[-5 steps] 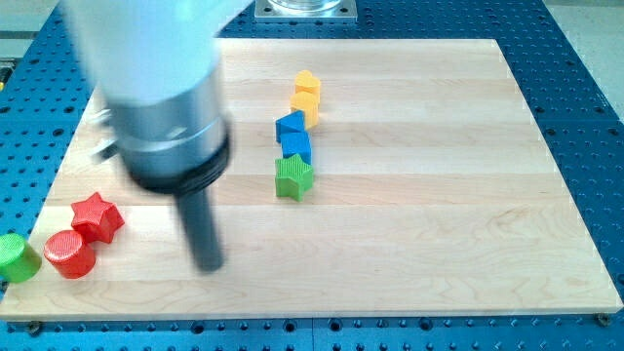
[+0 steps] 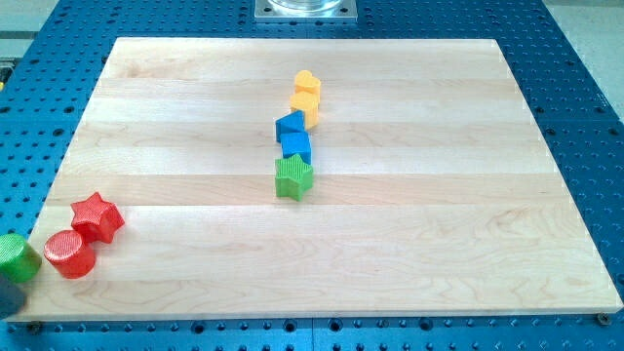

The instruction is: Keep the green circle at the top left side of the red star

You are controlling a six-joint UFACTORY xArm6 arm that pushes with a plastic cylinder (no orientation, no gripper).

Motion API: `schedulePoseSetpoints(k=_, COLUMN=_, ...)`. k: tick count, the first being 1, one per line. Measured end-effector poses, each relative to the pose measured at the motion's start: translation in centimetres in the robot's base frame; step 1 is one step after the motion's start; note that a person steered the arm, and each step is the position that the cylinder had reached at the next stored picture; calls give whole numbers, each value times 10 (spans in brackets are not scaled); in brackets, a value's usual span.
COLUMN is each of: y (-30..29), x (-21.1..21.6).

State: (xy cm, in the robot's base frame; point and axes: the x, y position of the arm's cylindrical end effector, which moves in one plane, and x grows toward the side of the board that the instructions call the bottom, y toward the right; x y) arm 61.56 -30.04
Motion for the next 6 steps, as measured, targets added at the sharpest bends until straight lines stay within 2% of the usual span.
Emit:
schedulePoseSetpoints(k=1, y=-4, x=-3)
schedulePoseSetpoints(k=4, y=10, x=-94)
schedulePoseSetpoints(k=5, y=-5, x=-109)
schedulePoseSetpoints(k=6, y=40, x=-144)
